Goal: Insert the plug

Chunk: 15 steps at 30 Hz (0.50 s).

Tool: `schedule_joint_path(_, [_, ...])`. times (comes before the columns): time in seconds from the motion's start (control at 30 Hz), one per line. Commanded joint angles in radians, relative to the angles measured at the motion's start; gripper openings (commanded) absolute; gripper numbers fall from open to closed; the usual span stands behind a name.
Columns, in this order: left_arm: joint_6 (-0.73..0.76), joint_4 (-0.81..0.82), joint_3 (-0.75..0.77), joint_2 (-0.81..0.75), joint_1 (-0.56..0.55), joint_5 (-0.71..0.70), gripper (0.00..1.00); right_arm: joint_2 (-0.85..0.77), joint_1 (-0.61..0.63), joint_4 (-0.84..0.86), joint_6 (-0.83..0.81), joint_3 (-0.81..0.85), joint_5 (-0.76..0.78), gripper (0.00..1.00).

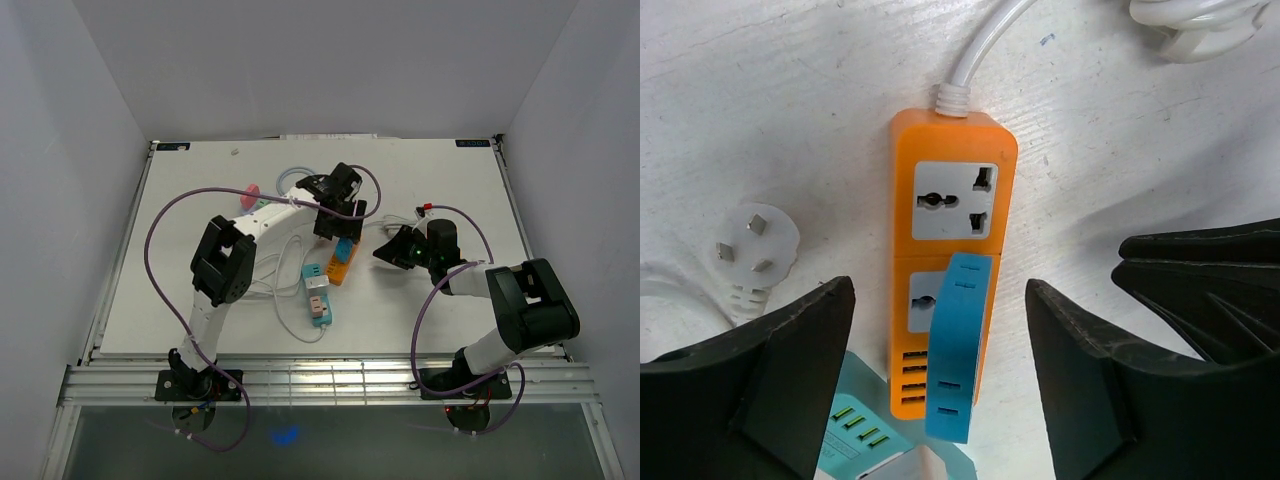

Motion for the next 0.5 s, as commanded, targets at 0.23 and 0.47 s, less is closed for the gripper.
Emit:
schedule_joint_path(0.23, [-0.025, 0.194, -0.265, -0.352, 0.044, 0.02, 0.98, -0.083, -0.005, -0.025, -0.065, 0.008, 0.014, 0.36])
schedule_joint_path(0.47, [-0.058, 0.392, -0.576, -0.68, 0.12, -0.043, 0.98, -0.302, -0.005, -0.163, -0.126, 0.02, 0.108, 0.71])
